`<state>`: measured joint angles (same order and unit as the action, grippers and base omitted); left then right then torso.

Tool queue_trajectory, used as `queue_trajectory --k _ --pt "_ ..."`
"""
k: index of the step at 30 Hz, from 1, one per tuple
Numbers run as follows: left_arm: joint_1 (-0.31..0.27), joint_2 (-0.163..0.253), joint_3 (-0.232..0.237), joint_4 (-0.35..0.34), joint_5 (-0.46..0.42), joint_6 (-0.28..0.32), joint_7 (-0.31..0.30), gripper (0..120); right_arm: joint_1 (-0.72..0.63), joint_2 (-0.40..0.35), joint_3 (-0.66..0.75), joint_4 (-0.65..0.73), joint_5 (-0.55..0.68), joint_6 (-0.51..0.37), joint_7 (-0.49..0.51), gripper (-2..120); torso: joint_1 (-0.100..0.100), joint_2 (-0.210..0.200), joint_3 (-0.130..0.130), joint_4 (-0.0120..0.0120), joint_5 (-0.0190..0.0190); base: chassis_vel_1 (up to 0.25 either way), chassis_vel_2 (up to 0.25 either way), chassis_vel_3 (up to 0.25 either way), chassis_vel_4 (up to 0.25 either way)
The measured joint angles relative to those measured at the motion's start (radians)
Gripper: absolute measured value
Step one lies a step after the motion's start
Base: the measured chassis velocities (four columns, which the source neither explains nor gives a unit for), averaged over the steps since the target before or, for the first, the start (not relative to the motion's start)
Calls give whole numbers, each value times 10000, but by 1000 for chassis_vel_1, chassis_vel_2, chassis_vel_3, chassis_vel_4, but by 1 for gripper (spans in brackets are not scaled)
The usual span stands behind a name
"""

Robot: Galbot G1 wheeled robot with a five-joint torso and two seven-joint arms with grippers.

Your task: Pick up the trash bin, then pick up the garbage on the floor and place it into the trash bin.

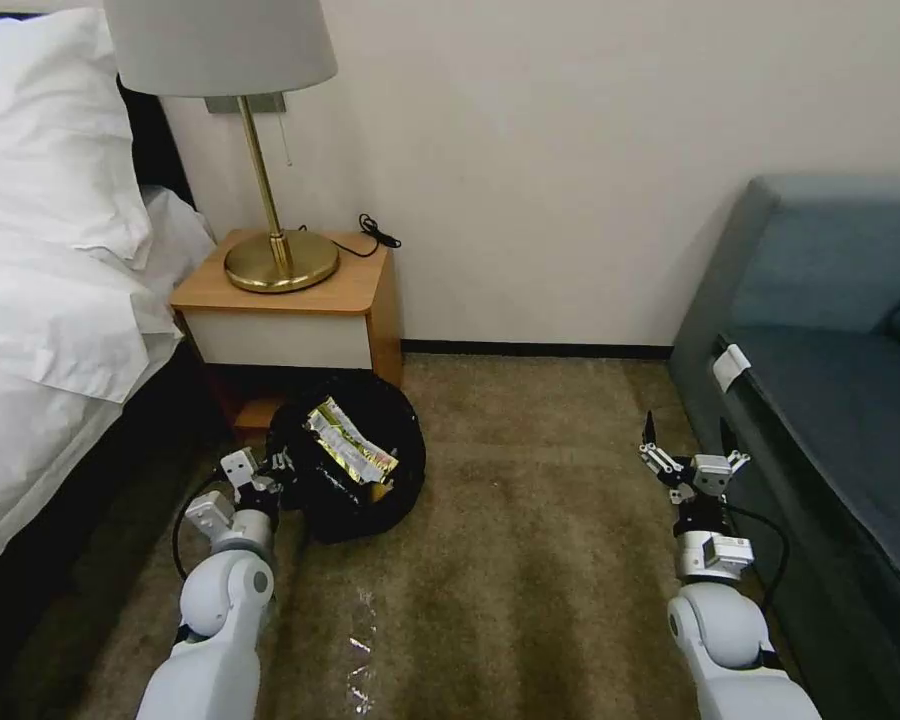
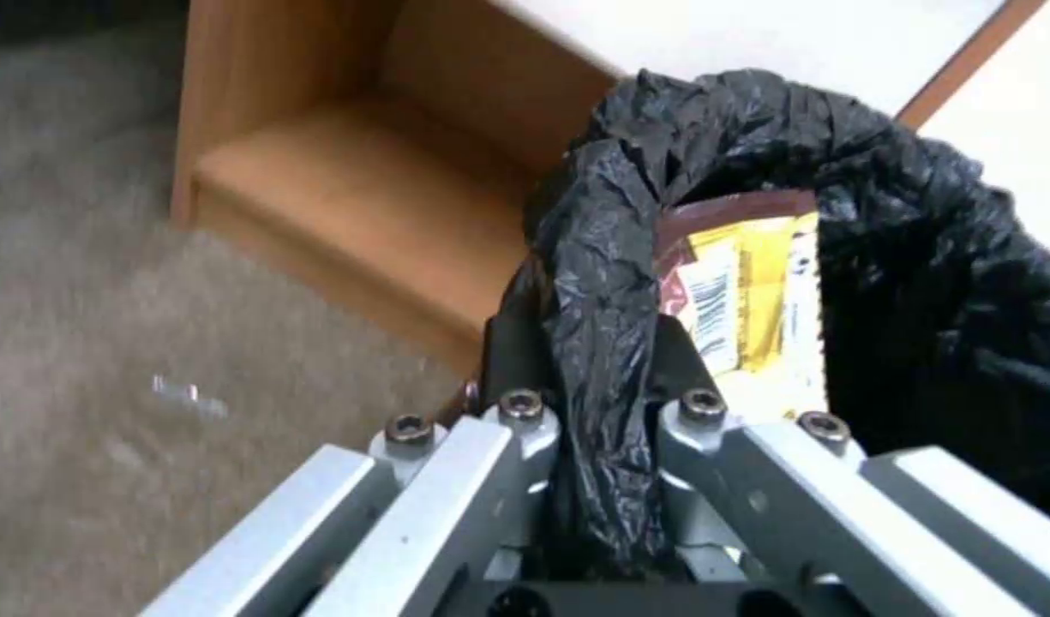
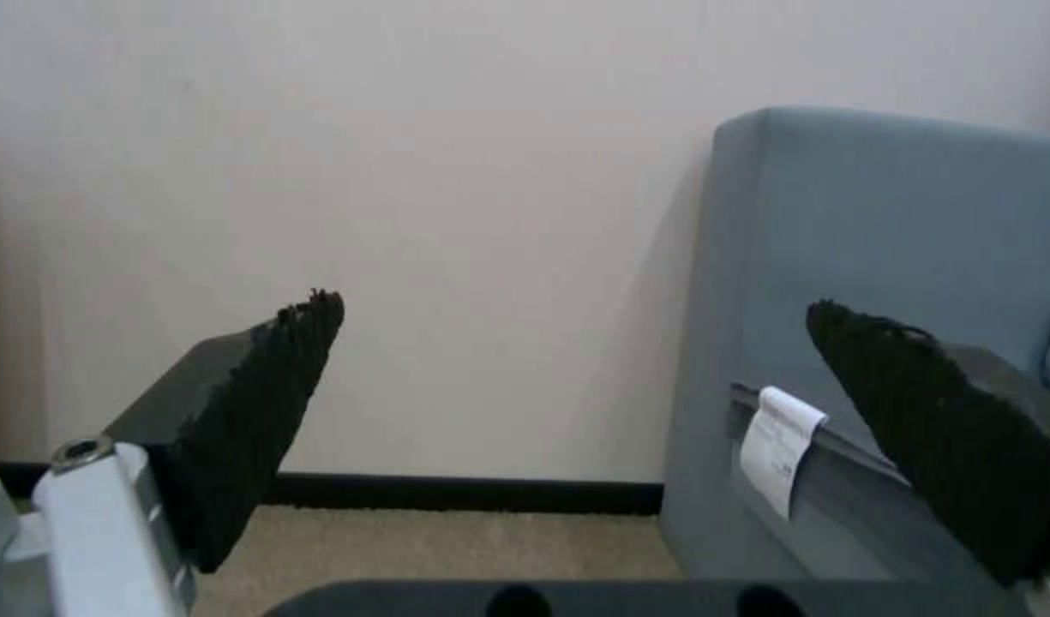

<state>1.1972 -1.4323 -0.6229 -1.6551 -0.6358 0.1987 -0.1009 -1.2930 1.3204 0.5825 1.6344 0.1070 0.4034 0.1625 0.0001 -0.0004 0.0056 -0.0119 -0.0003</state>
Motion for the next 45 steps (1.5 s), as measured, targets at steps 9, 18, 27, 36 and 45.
queue_trajectory --k 9,18,27,36,45 --pt "27 -17 -43 17 -293 53 -31 19 -112 -61 17 -59 -38 73 -107 100 0 0 -1 -1 1 0 0 0 0" --pt "168 -16 -49 -347 -134 102 -221 54 -195 -105 22 -28 -41 122 -220 100 0 0 0 -1 1 0 0 0 0" --pt "523 42 -120 -1277 384 213 -537 86 -239 -87 116 -89 -118 239 -262 100 0 0 -1 -2 1 0 0 0 0" --pt "1007 354 -452 -2271 2682 -51 515 100 -70 40 134 -105 -165 196 -198 100 0 0 -1 0 0 0 0 0 0" --pt "966 1005 -528 -2904 3615 -621 1997 100 71 282 111 160 -276 -307 355 100 0 0 0 -1 1 0 0 0 0"
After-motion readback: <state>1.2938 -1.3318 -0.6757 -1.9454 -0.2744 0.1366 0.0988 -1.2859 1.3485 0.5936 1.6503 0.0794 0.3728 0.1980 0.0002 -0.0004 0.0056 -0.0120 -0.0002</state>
